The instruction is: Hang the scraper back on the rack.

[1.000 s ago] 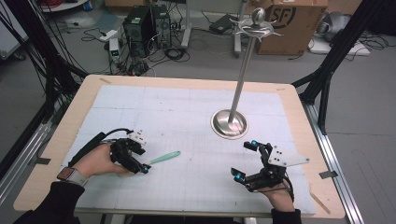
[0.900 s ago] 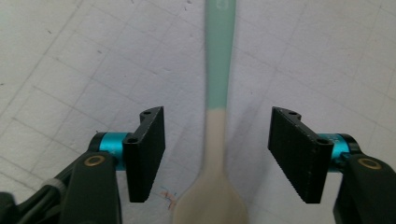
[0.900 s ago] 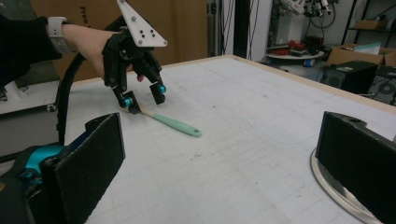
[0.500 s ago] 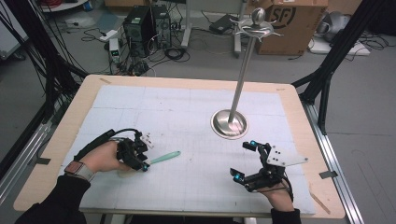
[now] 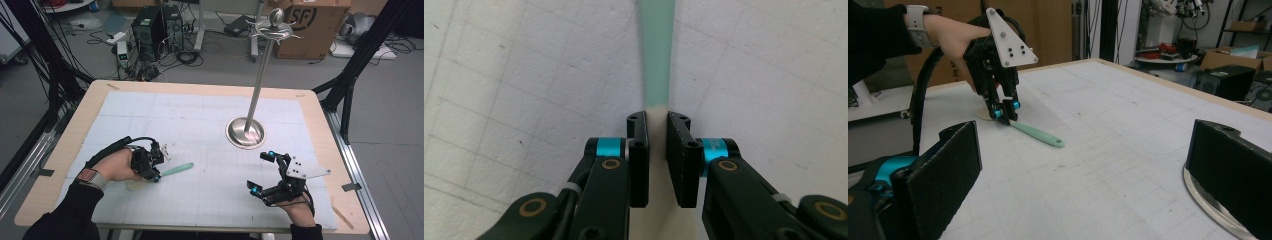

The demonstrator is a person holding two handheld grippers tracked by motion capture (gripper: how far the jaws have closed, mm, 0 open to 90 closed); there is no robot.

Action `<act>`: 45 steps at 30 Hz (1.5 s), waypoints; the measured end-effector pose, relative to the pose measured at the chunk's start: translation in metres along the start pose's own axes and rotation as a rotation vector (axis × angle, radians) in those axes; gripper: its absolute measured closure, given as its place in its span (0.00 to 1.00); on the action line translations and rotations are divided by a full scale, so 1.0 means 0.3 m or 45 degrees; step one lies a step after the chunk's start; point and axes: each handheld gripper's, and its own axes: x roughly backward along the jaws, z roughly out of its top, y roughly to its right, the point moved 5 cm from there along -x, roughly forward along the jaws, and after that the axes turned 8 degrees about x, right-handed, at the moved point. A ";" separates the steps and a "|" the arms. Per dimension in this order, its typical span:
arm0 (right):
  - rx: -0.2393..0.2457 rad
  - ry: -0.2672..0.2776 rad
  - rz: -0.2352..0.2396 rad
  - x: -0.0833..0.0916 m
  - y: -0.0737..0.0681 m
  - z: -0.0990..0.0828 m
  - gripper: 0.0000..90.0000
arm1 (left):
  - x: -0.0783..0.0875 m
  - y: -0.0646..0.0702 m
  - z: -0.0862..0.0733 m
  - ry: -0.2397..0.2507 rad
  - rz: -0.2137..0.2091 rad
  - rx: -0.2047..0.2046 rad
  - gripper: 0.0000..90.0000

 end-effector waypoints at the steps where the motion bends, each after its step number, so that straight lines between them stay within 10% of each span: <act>1: 0.000 0.003 -0.002 0.001 0.001 0.000 0.00 | 0.001 0.000 0.000 0.001 0.003 -0.003 0.89; 10: -0.008 0.003 -0.012 0.012 0.005 -0.005 0.00 | 0.058 -0.005 -0.024 0.095 0.022 0.024 0.89; 32: -0.008 0.009 -0.017 0.012 0.008 -0.001 0.00 | 0.223 0.018 0.002 0.888 -0.089 0.325 0.89; 45: -0.007 0.029 -0.018 0.024 0.011 0.005 0.00 | 0.287 0.028 0.110 1.202 -0.052 0.342 0.89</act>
